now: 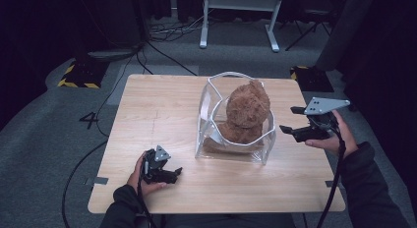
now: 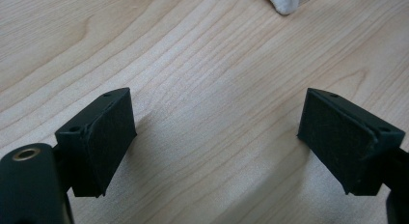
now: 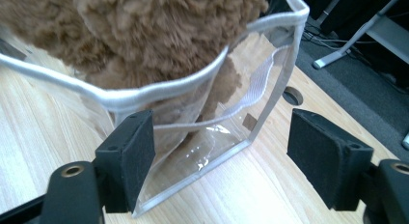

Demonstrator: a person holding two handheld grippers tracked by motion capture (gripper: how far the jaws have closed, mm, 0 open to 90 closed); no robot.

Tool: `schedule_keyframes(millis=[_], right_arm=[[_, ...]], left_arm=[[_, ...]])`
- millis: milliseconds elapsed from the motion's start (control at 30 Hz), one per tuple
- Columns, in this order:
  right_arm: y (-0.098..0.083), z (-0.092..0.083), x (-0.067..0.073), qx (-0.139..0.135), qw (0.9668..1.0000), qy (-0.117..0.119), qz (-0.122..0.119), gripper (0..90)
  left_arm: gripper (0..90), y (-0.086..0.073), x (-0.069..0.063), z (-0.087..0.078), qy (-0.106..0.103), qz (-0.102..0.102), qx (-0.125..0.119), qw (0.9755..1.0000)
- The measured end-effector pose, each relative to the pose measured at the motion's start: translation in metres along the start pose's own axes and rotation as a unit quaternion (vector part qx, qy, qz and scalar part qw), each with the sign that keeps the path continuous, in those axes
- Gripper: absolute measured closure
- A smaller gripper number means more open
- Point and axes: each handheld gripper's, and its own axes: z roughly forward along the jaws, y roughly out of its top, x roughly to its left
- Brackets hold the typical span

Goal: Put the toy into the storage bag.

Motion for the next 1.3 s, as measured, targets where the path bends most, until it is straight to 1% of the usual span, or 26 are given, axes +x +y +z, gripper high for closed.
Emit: schedule_keyframes(millis=[133,433,600,867,1067,1200,1300], right_arm=[[-0.007,0.002,-0.001,0.009,1.0,0.0,0.001,26.0],[-0.021,0.004,-0.001,0.018,0.9998,-0.007,0.002,26.0],[-0.029,0.007,-0.002,0.028,0.9996,-0.01,0.004,26.0],[-0.042,0.013,0.0,0.036,0.9993,-0.007,0.009,27.0],[-0.053,0.019,0.003,0.049,0.9988,-0.005,0.008,26.8],[-0.061,0.023,0.004,0.062,0.998,-0.005,0.008,26.7],[-0.066,0.025,0.004,0.063,0.9979,-0.003,0.013,26.6]], left_arm=[[13.0,0.0,0.0,0.0,0.0,0.0,0.0,1.0],[13.0,0.0,0.0,0.0,0.0,0.0,0.0,1.0],[13.0,0.0,0.0,0.0,0.0,0.0,0.0,1.0],[13.0,0.0,0.0,0.0,0.0,0.0,0.0,1.0],[13.0,0.0,0.0,0.0,0.0,0.0,0.0,1.0],[13.0,0.0,0.0,0.0,0.0,0.0,0.0,1.0],[13.0,0.0,0.0,0.0,0.0,0.0,0.0,1.0]])
